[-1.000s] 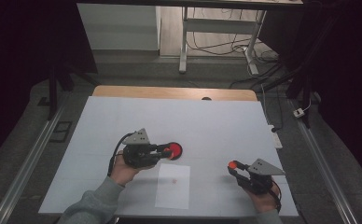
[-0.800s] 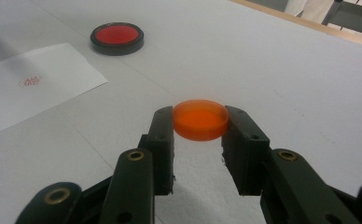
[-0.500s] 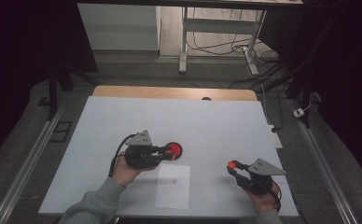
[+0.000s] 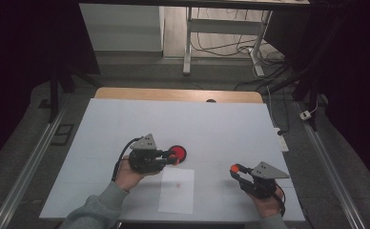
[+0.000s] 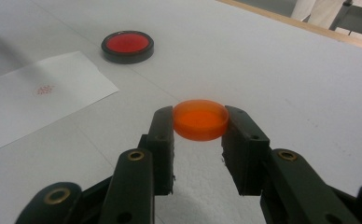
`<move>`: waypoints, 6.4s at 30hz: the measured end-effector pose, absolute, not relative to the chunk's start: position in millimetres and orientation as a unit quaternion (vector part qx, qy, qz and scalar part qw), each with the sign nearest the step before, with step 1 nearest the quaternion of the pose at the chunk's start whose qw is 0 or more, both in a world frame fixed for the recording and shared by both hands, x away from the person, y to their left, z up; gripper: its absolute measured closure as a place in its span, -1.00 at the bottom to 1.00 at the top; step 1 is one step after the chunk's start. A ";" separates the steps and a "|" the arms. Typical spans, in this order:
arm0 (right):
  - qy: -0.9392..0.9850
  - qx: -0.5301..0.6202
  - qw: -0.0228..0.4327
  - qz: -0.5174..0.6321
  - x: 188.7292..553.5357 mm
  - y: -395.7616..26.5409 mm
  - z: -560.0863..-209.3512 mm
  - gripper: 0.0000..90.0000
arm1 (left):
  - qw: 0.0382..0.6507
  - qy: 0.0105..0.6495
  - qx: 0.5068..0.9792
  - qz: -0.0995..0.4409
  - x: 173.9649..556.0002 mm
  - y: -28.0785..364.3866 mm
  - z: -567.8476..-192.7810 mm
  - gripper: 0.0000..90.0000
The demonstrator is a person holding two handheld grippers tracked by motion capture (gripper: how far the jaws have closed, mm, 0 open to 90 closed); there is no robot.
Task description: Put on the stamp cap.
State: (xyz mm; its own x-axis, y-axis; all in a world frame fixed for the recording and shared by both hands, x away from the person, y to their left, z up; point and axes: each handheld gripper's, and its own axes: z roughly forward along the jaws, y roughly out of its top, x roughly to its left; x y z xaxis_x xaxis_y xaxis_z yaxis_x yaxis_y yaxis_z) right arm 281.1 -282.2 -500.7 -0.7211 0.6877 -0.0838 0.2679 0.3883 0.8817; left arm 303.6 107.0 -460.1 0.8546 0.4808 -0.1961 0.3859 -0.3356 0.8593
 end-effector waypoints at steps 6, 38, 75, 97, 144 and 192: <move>0.806 0.290 0.221 0.467 281.4 -274.7 -501.4 0.43 | 0.510 0.265 0.817 0.047 303.5 106.7 -460.6 0.61; 0.819 0.261 0.194 0.472 281.4 -240.5 -507.1 0.43 | 0.502 0.262 0.823 0.049 304.8 106.3 -462.9 0.61; 0.821 0.232 0.155 0.499 285.9 -184.8 -506.9 0.43 | 0.502 0.267 0.821 0.044 306.2 107.2 -466.1 0.61; 0.832 0.207 0.134 0.497 289.6 -149.9 -511.5 0.43 | 0.498 0.263 0.826 0.041 307.3 102.9 -468.9 0.61; 0.829 0.198 0.125 0.508 289.6 -137.7 -512.1 0.43 | 0.494 0.243 0.835 0.016 303.6 85.5 -479.3 0.61; 0.846 0.186 0.146 0.479 286.1 -135.6 -506.4 0.44 | 0.504 0.245 0.828 0.027 298.2 82.6 -486.5 0.62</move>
